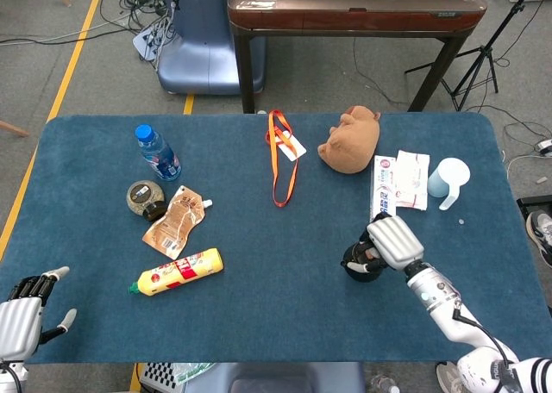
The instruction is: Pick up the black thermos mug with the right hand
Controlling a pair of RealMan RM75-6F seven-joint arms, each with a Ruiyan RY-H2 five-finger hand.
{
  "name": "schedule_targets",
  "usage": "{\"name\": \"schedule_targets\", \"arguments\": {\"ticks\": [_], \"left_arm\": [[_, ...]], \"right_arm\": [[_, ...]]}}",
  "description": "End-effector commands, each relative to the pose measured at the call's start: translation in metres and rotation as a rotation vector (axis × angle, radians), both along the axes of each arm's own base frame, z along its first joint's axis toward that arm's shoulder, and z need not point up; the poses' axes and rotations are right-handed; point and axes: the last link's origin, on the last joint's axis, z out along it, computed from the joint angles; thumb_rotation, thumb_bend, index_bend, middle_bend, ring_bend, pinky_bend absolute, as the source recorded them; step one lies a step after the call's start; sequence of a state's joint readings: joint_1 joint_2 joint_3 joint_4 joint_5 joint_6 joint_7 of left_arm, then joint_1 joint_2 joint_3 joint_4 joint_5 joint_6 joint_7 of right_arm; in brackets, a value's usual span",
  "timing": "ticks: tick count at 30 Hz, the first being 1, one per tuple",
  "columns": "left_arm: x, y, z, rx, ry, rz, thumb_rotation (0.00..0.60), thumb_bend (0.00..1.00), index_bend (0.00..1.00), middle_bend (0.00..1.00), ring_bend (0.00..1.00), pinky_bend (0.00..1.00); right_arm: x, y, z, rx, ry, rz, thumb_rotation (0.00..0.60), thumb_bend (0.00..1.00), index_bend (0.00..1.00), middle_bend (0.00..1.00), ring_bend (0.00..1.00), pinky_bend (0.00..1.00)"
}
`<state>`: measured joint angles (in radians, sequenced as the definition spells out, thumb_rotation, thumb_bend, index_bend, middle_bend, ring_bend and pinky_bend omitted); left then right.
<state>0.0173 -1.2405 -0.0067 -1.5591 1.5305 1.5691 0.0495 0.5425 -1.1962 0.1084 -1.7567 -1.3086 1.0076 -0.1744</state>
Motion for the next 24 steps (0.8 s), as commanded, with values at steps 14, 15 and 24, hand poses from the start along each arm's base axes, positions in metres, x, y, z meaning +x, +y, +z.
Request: {"name": "schedule_targets", "arguments": {"ticks": [14,15,24], "left_arm": [[0.000,0.000,0.001,0.001,0.001,-0.002,0.600,0.25,0.21,0.23,0.23,0.15],[0.000,0.000,0.001,0.002,0.001,-0.002,0.600,0.25,0.21,0.23,0.23,0.15],[-0.001,-0.001,0.002,0.005,-0.001,0.001,0.600,0.25,0.21,0.23,0.23,0.15]], "right_arm": [[0.004,0.001,0.008,-0.069,0.027,0.040,0.239,0.28,1.00,1.00,0.96,0.32],[0.005,0.000,0.009,-0.074,0.025,0.040,0.234,0.34,1.00,1.00,0.96,0.32],[0.009,-0.002,0.013,-0.105,0.047,0.054,0.224,0.52,1.00,1.00,0.96,0.32]]}}
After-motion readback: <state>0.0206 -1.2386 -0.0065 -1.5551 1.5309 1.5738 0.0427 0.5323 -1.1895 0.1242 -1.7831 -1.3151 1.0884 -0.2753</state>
